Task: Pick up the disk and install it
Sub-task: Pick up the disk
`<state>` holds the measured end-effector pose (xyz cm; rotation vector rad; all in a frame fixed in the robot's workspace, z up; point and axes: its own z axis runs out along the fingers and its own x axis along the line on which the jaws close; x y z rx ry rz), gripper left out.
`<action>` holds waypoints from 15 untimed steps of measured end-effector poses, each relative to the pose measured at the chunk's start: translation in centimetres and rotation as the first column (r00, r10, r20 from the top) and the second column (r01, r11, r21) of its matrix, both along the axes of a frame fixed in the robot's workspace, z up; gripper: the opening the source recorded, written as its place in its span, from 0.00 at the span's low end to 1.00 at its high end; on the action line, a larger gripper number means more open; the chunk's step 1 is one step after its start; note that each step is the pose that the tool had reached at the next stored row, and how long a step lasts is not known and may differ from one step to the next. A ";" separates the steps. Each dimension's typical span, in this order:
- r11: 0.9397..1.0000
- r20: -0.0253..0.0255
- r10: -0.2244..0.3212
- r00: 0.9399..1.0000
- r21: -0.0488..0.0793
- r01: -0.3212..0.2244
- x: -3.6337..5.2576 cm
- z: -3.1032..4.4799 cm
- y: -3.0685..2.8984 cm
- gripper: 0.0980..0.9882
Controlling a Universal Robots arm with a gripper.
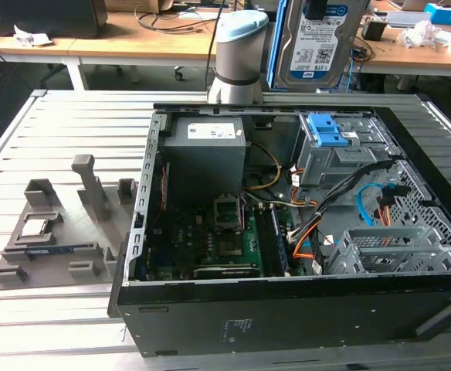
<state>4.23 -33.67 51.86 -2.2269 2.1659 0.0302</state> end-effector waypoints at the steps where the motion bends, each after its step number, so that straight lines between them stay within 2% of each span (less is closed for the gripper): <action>1: 1.000 0.000 -0.003 1.000 0.001 0.003 0.00 -0.07 0.01 0.30; 2: 1.000 0.000 -0.007 1.000 0.001 0.007 0.00 -0.16 0.00 0.30; 4: 0.999 0.000 -0.048 0.999 -0.008 0.048 0.01 -0.46 0.00 0.30; 9: 0.999 0.000 -0.048 0.999 -0.010 0.048 0.02 -0.47 -0.08 0.30; 15: 0.999 0.000 -0.048 0.999 -0.010 0.048 0.01 -0.55 -1.09 0.30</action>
